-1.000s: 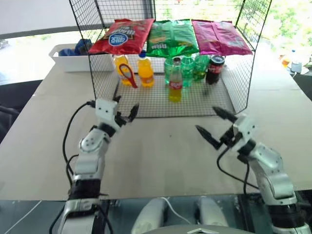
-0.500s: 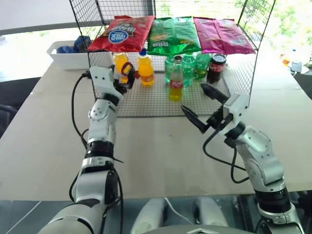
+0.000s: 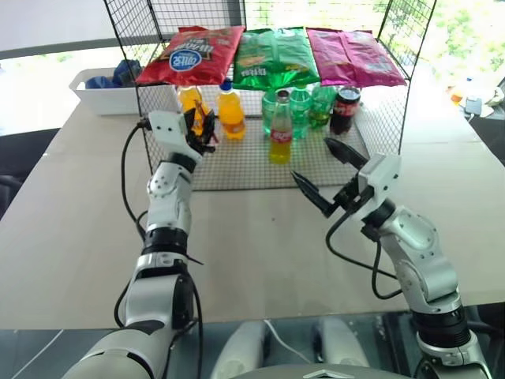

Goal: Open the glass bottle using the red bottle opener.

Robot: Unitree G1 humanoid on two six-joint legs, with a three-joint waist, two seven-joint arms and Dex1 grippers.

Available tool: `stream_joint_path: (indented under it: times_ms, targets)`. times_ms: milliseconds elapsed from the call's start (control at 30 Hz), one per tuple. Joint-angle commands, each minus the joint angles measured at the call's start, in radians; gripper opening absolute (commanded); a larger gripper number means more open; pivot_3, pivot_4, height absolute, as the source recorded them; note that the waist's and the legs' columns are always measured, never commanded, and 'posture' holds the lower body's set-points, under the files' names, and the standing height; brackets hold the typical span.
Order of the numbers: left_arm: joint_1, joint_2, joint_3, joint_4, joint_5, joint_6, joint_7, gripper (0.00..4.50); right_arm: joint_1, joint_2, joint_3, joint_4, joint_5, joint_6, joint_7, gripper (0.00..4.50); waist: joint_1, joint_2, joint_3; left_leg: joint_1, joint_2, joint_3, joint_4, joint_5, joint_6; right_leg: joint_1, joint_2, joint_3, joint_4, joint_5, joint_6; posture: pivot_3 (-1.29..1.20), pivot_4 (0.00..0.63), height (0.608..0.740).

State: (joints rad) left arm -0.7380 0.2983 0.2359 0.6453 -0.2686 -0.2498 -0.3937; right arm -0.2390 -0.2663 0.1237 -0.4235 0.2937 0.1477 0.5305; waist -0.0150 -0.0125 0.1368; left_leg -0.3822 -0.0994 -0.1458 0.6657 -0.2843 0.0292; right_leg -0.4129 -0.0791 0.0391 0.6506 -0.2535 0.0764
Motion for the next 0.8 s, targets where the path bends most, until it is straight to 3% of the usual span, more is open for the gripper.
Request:
stream_joint_path:
  times_ms: [33,300,567,800]
  targets:
    - [0.006,0.014,0.015,-0.058,-0.011,-0.017,-0.009,0.03,0.006,0.009,0.009,-0.049,-0.001,-0.023,-0.006,4.50,0.000,0.000,0.000,0.000,0.000,0.000,0.000,0.000,0.000,0.000,0.000,0.000,0.000,0.000,0.000,0.00,0.150,0.740]
    - [0.010,0.029,-0.007,-0.063,0.031,-0.028,0.011,0.03,0.004,0.016,0.013,-0.037,-0.002,-0.034,-0.005,4.50,0.000,0.000,0.000,0.000,0.000,0.000,0.002,0.000,0.000,0.000,0.000,0.001,0.002,0.000,0.000,0.00,0.150,0.740]
    - [0.034,0.075,-0.101,-0.070,0.286,-0.151,0.183,0.03,0.007,0.021,0.010,-0.033,-0.007,-0.041,-0.008,4.50,0.004,-0.001,0.000,0.000,-0.001,0.000,0.002,0.000,0.000,0.000,0.000,0.001,0.003,0.000,0.000,0.00,0.150,0.740]
    - [0.070,0.160,-0.186,-0.102,0.642,-0.205,0.535,0.03,0.013,0.022,0.008,-0.036,-0.008,-0.043,-0.011,4.50,0.002,-0.001,-0.001,0.000,-0.001,0.001,0.002,0.000,0.000,-0.001,0.000,0.001,0.004,0.000,0.000,0.00,0.150,0.740]
